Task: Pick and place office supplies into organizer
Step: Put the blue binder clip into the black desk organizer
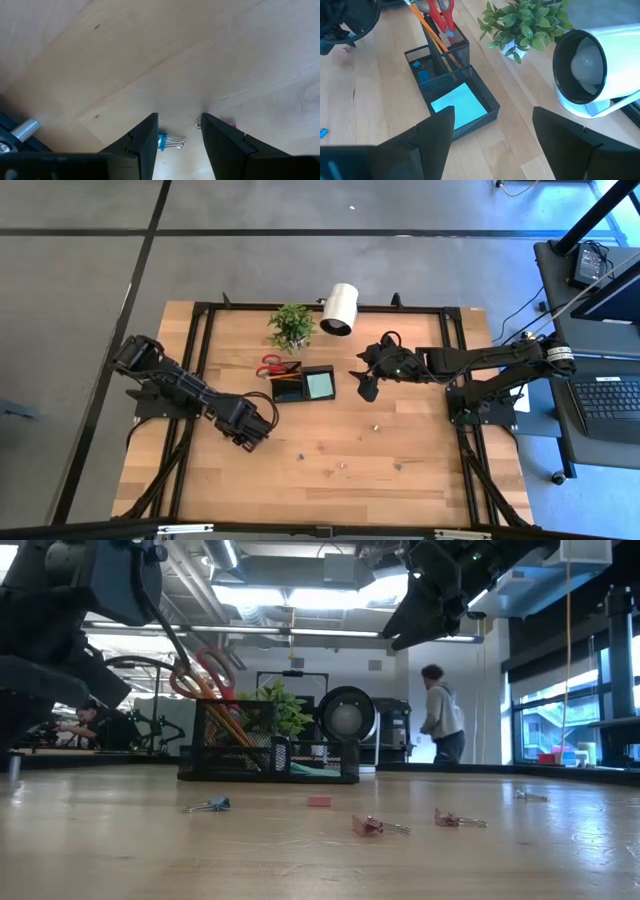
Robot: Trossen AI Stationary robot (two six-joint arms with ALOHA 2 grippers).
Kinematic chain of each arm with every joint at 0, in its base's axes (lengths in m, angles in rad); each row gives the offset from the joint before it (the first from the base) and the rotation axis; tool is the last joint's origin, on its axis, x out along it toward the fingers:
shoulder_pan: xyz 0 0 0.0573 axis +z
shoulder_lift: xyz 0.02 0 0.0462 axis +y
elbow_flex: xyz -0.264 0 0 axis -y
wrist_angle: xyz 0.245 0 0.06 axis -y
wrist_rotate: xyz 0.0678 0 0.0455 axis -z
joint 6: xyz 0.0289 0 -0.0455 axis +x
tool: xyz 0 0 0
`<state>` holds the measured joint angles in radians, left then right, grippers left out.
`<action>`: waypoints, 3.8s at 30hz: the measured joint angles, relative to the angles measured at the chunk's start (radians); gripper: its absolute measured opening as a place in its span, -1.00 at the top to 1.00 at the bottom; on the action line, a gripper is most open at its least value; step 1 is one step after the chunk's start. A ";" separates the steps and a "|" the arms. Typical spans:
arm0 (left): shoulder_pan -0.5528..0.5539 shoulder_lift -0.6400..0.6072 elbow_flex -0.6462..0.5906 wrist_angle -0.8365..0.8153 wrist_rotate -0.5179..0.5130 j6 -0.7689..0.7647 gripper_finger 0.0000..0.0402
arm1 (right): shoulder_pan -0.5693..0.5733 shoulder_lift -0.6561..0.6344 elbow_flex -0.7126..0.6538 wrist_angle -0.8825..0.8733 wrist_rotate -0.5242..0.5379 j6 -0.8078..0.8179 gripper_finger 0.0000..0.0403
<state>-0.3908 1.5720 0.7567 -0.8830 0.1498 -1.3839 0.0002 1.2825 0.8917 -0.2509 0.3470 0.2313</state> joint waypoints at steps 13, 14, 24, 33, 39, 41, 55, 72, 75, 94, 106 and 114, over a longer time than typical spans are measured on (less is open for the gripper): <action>-0.009 -0.001 -0.004 -0.042 0.025 0.111 0.28 | 0.000 0.000 0.000 0.000 0.000 -0.002 -0.35; -0.009 -0.001 -0.004 -0.042 0.025 0.120 0.28 | 0.000 0.000 0.000 0.000 0.000 -0.003 -0.35; -0.009 -0.001 -0.004 -0.041 0.009 0.202 0.28 | 0.000 0.000 0.000 -0.001 0.000 -0.007 -0.35; -0.009 -0.001 -0.004 -0.038 0.053 0.339 0.28 | 0.000 0.000 0.000 -0.001 0.000 -0.006 -0.35; -0.009 -0.001 -0.004 -0.041 0.057 0.393 0.28 | 0.000 0.000 0.000 -0.001 0.000 -0.005 -0.35; -0.009 -0.001 -0.004 -0.042 0.061 0.365 0.28 | 0.000 0.000 0.000 -0.001 0.000 -0.005 -0.35; -0.025 0.001 -0.015 -0.039 0.110 0.295 0.28 | 0.000 0.000 0.000 -0.006 0.000 -0.008 -0.35; -0.030 -0.002 -0.073 0.031 0.115 0.272 0.28 | 0.000 0.000 0.000 -0.002 0.000 -0.007 -0.35; -0.023 -0.002 -0.074 0.034 0.117 0.283 0.28 | 0.000 0.000 0.000 -0.002 0.000 -0.007 -0.35; -0.018 0.001 -0.076 0.033 0.107 0.491 0.28 | 0.000 0.000 0.000 -0.002 0.000 -0.007 -0.35; -0.023 0.000 -0.076 0.017 0.106 0.821 0.28 | 0.000 0.000 0.000 -0.003 0.000 -0.005 -0.35; -0.023 0.000 -0.076 0.006 0.106 1.037 0.28 | 0.000 0.000 0.000 -0.003 0.000 -0.004 -0.35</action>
<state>-0.4133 1.5723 0.6811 -0.8767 0.2555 -0.3473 0.0002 1.2825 0.8917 -0.2541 0.3470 0.2268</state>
